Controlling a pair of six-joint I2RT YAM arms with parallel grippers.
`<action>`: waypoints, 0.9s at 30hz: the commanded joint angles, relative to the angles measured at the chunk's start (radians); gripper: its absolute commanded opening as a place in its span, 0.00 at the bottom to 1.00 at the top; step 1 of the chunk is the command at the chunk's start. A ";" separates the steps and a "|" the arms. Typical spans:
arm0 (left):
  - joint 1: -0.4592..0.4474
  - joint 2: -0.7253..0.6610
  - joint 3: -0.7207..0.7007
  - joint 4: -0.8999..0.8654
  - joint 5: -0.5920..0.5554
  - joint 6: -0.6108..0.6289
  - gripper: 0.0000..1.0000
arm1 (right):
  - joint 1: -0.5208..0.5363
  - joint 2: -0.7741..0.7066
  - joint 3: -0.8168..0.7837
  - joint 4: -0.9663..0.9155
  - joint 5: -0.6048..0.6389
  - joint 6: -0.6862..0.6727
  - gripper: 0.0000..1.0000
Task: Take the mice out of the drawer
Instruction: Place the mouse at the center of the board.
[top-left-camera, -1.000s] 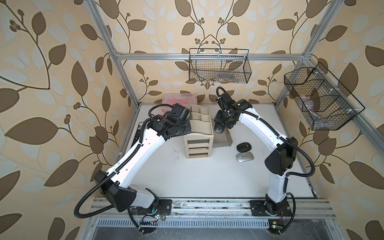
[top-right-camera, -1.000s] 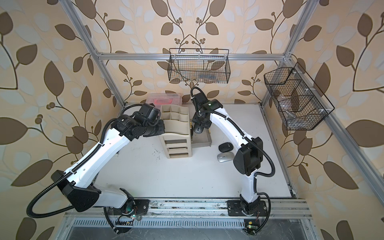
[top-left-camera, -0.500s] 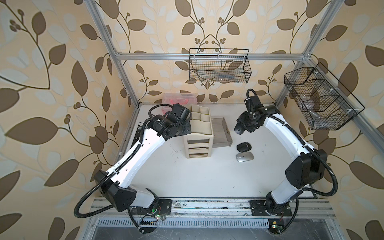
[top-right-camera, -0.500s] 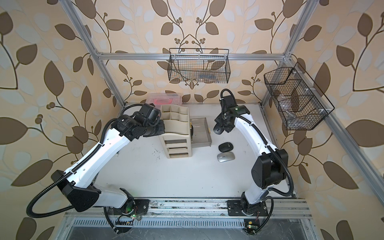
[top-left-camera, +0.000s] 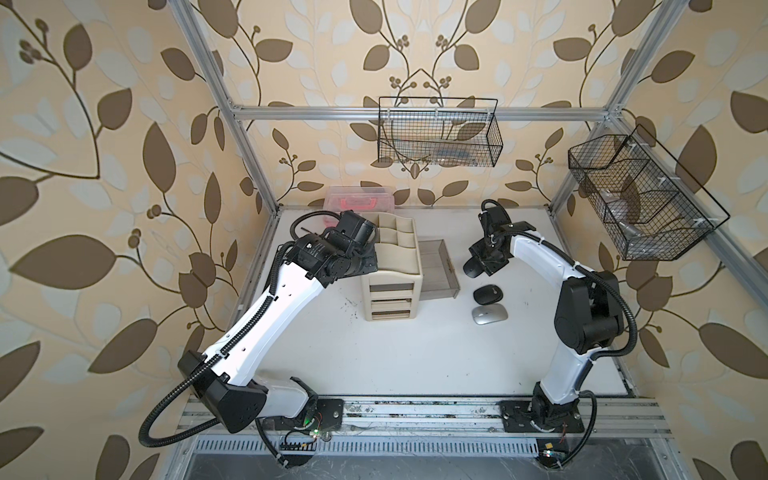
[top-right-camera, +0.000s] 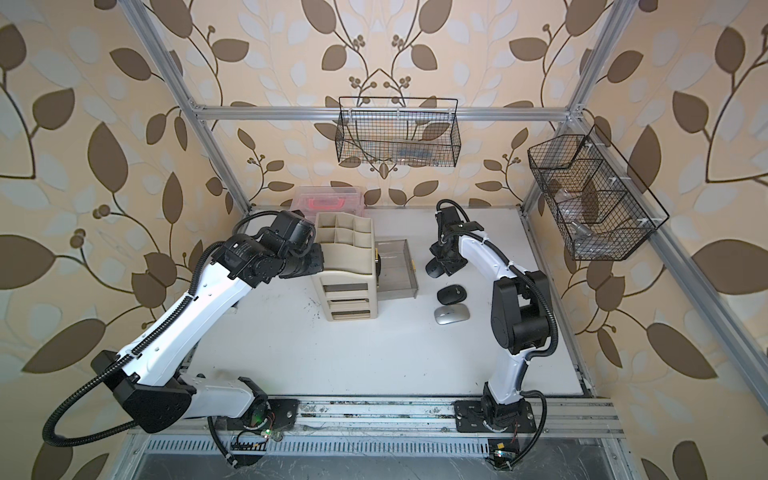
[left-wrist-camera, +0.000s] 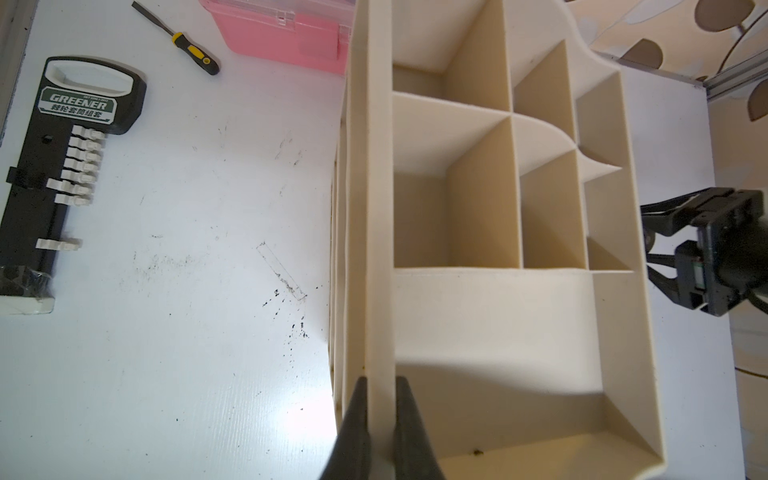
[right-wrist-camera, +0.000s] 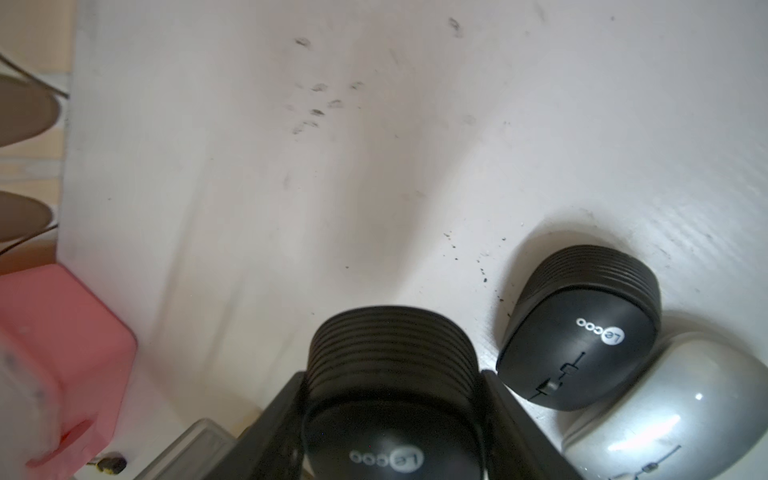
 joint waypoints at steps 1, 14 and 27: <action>-0.007 -0.057 -0.002 0.064 -0.056 0.015 0.00 | -0.001 0.027 -0.022 0.012 0.034 0.113 0.62; -0.007 -0.075 -0.027 0.087 -0.031 0.005 0.00 | -0.035 0.118 -0.041 0.025 0.067 0.230 0.64; -0.006 -0.087 -0.048 0.112 -0.004 -0.006 0.00 | -0.057 0.156 -0.034 0.009 0.060 0.217 0.75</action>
